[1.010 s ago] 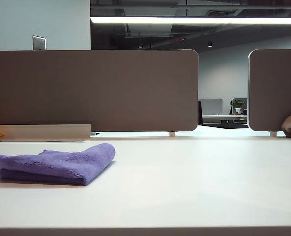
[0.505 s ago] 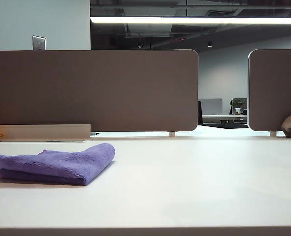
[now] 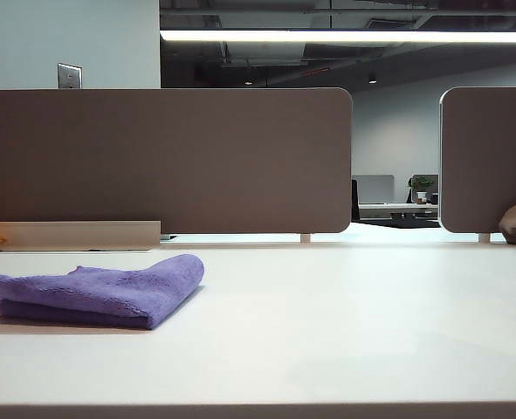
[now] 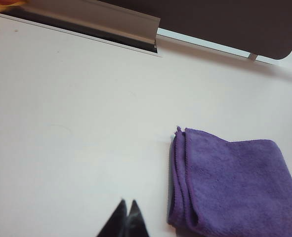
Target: Fold the bottom of the cloth upward, then fold it vertically to form a square shape.
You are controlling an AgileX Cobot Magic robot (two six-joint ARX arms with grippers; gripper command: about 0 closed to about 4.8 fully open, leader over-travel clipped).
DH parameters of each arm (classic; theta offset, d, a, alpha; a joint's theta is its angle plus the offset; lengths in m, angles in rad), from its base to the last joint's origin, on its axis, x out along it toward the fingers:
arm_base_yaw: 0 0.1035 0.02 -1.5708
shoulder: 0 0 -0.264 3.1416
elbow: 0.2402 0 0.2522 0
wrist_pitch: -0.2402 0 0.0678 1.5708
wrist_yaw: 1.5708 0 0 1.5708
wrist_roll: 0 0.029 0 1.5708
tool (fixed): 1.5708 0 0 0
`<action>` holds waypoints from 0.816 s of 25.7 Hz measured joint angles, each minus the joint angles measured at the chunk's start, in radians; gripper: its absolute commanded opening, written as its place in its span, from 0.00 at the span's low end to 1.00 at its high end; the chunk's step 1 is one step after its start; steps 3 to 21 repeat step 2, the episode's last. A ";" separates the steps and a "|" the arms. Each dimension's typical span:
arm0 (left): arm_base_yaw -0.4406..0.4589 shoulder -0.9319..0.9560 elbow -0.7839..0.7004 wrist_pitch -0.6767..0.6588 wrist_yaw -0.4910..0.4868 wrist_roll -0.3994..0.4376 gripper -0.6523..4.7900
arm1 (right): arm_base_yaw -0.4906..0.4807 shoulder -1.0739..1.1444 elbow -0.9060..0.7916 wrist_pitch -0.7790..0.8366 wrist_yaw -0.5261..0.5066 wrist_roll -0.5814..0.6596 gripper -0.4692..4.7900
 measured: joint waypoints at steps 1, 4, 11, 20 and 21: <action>0.000 0.000 0.000 0.000 0.000 0.000 0.11 | 0.000 0.000 0.000 0.000 0.000 0.000 0.08; 0.000 0.000 0.000 0.000 0.000 0.000 0.11 | 0.000 0.000 0.000 0.000 0.000 0.000 0.08; 0.000 0.000 0.000 0.000 0.000 0.000 0.11 | 0.000 0.000 0.000 0.000 0.000 0.000 0.08; 0.000 0.000 0.000 0.000 0.000 0.000 0.11 | 0.000 0.000 0.000 0.000 0.000 0.000 0.08; 0.000 0.000 0.000 0.000 0.000 0.000 0.11 | 0.000 0.000 0.000 0.000 0.000 0.000 0.08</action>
